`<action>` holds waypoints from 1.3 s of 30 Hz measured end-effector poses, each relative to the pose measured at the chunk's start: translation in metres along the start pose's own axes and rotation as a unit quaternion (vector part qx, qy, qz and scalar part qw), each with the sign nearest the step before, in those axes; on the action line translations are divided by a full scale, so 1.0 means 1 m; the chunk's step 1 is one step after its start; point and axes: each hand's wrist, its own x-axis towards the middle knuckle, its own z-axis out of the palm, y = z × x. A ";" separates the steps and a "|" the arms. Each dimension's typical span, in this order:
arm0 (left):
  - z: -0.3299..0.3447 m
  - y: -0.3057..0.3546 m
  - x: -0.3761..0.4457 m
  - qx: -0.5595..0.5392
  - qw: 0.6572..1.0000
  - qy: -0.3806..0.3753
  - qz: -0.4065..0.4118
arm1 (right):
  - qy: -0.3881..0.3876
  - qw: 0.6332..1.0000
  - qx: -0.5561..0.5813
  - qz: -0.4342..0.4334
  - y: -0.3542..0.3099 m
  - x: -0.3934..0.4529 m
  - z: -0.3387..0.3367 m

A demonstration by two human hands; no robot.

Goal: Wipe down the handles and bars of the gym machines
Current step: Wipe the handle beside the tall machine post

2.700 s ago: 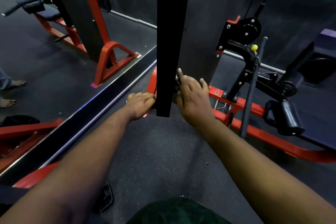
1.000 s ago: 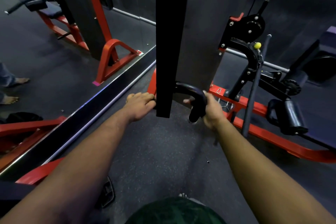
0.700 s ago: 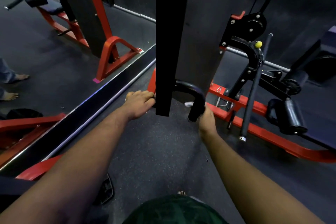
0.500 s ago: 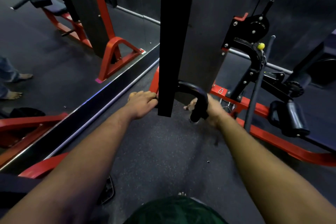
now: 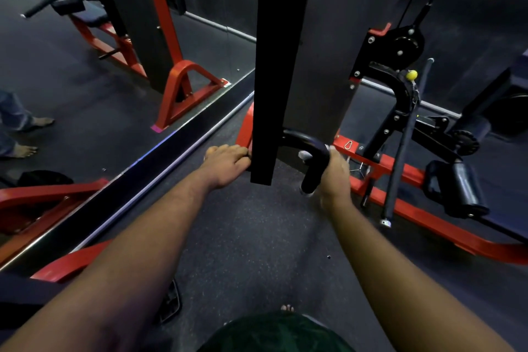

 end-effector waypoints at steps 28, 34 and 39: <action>-0.001 0.000 0.004 0.001 1.000 -0.005 0.022 | -0.009 0.835 -0.283 -0.472 0.010 -0.013 -0.005; -0.001 -0.001 0.003 0.001 1.000 -0.006 0.015 | 0.053 0.974 -0.186 -0.114 0.073 -0.040 0.001; -0.001 -0.003 0.005 -0.002 1.000 -0.009 0.009 | -0.010 0.984 -0.163 -0.068 0.080 -0.034 -0.013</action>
